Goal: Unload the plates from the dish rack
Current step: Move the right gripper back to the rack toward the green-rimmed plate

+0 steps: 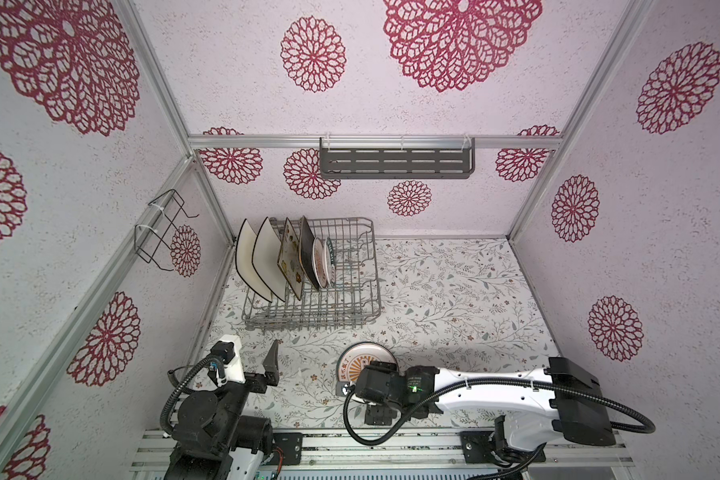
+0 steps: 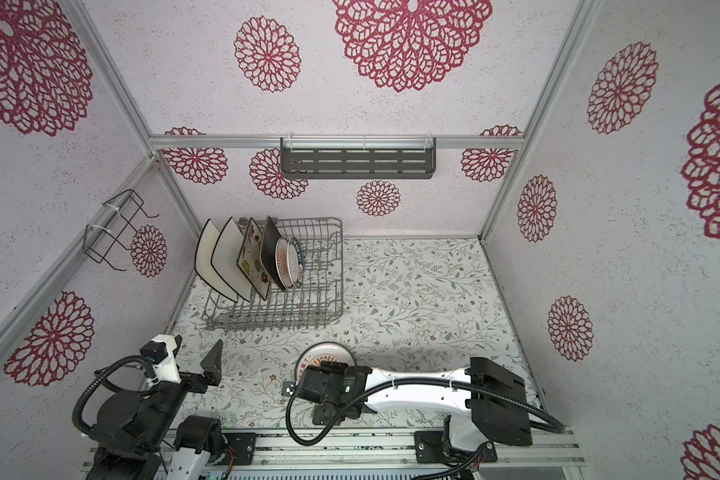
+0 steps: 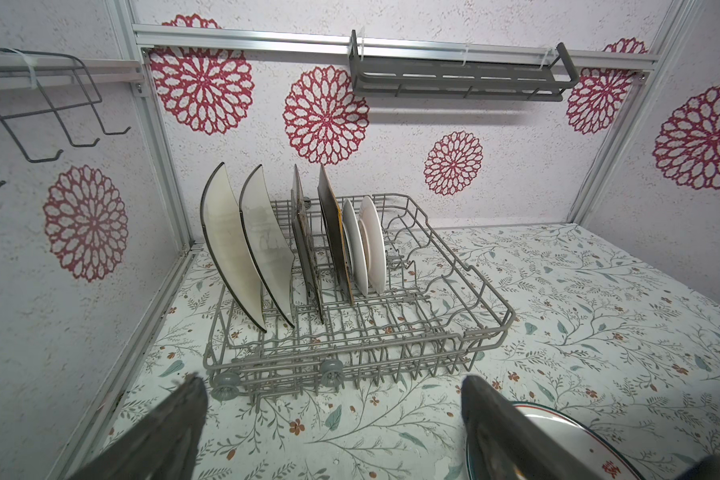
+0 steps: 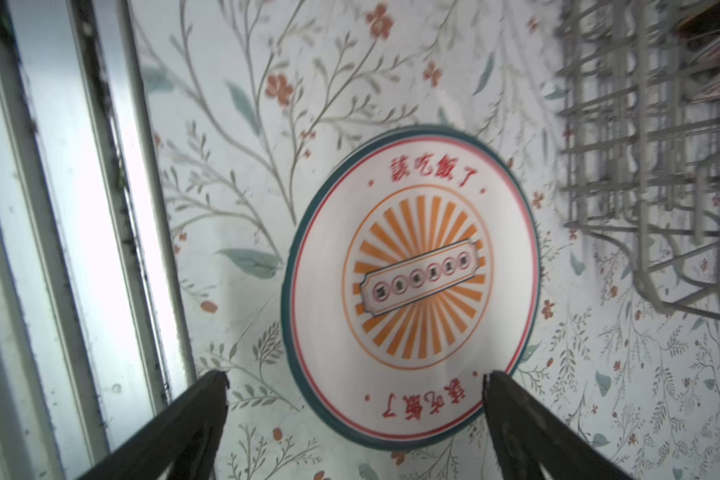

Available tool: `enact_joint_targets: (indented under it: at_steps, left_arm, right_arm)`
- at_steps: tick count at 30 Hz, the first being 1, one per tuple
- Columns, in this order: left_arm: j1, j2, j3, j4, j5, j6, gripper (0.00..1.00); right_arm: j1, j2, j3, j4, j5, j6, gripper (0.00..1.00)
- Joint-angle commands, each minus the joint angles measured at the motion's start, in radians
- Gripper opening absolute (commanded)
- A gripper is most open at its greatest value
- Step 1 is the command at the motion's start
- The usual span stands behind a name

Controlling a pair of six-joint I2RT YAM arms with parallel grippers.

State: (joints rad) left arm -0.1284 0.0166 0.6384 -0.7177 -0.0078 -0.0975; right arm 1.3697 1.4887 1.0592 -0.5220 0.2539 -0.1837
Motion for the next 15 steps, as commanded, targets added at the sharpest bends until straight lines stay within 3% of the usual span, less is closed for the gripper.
enact_joint_targets:
  at_steps: [1,6,9,12,15]
  left_arm:
    - [-0.007,-0.015,-0.006,0.017,0.014,0.015,0.97]
    - [-0.003,-0.014,-0.008,0.019,0.012,0.013,0.97]
    - [-0.002,-0.009,-0.008,0.021,0.008,0.013,0.97]
    - [-0.002,-0.006,-0.009,0.021,0.006,0.013,0.97]
    - [-0.002,-0.006,-0.009,0.02,0.008,0.013,0.97]
  right_arm:
    - [-0.086,-0.063,0.073,0.055,-0.062,0.047,0.99]
    - [-0.251,-0.043,0.173,0.177,-0.063,0.152,0.99]
    - [-0.345,0.026,0.272,0.211,-0.148,0.221,0.99]
    - [-0.41,0.112,0.372,0.266,-0.257,0.265,0.99]
    - [-0.429,0.184,0.422,0.403,-0.241,0.282,0.97]
